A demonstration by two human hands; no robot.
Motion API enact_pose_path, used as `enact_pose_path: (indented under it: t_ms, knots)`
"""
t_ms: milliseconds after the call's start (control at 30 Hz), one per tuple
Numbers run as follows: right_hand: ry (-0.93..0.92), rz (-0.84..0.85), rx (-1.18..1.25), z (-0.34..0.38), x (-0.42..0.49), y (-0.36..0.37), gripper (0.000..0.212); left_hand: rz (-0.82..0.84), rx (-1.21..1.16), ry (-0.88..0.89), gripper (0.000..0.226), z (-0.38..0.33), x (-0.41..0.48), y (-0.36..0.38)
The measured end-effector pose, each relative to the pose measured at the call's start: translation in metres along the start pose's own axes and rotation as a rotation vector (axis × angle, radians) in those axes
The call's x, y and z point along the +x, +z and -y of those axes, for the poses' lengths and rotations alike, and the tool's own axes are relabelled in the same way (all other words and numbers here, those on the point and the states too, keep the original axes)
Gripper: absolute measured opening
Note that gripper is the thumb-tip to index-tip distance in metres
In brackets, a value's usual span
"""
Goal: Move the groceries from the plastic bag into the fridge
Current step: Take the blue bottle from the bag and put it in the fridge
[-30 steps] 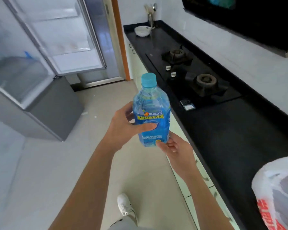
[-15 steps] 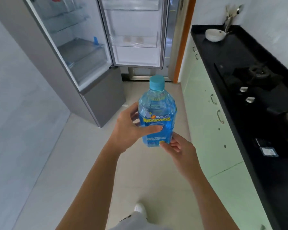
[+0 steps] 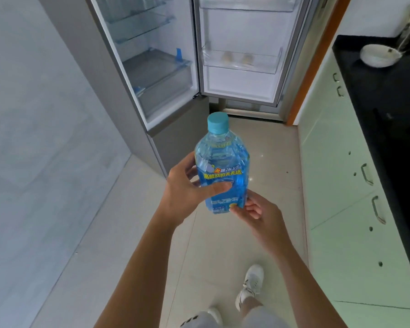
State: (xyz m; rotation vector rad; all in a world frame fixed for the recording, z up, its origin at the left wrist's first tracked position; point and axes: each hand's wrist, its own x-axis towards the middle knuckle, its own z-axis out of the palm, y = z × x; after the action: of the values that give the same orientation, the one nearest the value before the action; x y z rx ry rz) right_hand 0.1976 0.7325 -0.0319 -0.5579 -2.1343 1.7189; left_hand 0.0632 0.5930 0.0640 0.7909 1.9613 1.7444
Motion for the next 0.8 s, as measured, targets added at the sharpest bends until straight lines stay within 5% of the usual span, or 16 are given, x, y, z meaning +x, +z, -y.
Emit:
enact_pose_path:
  t_ms: [367,800]
  knots:
    - [-0.042,0.12,-0.037,-0.01,0.151,-0.042,0.027,-0.095,0.079,0.004,0.056,0.003,0.134,0.021]
    - [-0.115,0.265,-0.055,-0.025,0.315,-0.101,0.049,-0.27,0.072,-0.01,0.058,0.001,0.27,0.06]
